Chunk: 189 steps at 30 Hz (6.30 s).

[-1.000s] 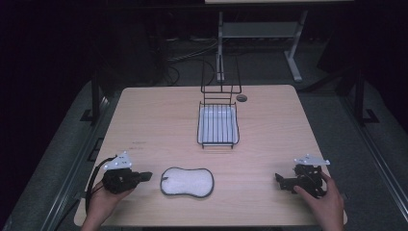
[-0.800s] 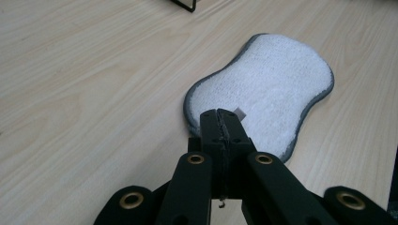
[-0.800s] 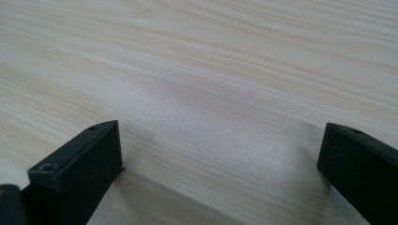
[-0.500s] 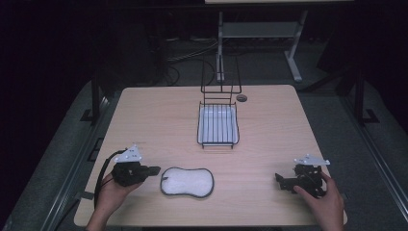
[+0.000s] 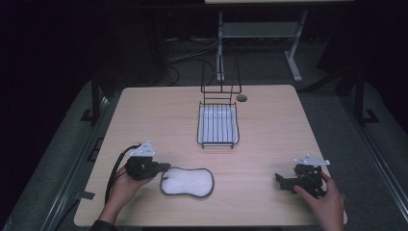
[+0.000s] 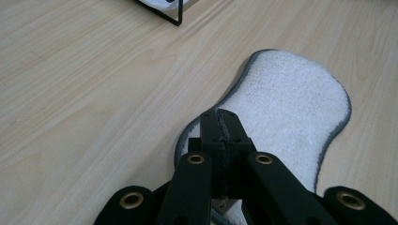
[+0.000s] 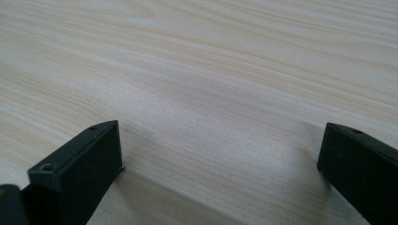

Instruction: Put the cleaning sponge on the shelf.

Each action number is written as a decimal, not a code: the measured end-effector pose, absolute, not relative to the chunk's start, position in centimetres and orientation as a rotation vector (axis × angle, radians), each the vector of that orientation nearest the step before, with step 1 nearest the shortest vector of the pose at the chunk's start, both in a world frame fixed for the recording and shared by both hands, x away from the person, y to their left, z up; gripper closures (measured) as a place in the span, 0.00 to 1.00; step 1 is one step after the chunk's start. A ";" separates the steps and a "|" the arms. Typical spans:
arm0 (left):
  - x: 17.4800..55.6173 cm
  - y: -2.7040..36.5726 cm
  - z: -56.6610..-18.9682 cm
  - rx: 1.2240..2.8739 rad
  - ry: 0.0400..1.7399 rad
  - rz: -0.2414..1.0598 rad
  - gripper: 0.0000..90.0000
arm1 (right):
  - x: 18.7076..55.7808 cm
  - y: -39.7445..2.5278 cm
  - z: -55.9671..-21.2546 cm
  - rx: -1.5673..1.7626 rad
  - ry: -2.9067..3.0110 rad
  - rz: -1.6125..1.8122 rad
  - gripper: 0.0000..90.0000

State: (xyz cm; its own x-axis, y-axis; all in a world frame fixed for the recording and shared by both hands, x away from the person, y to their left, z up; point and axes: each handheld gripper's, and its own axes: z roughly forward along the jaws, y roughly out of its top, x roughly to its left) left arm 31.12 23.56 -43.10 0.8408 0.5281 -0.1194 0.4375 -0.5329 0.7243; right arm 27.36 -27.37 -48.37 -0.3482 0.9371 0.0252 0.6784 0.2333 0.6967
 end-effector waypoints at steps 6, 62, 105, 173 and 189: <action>31.9 22.4 -43.9 2.244 0.696 0.124 1.00 | 27.4 -27.4 -48.4 1.486 2.113 0.879 0.00; 26.6 26.5 -44.6 2.243 0.866 0.132 1.00 | 27.4 -27.4 -48.4 1.487 2.112 0.880 0.00; 27.8 21.6 -45.4 2.292 0.762 0.167 0.14 | 27.4 -27.4 -48.4 1.488 2.111 0.880 0.00; 27.7 22.4 -43.5 2.223 0.695 -0.023 0.70 | 27.4 -27.4 -48.4 1.488 2.111 0.880 0.00; 27.6 22.8 -42.3 2.159 0.688 -0.069 0.82 | 27.4 -27.4 -48.4 1.488 2.112 0.880 0.00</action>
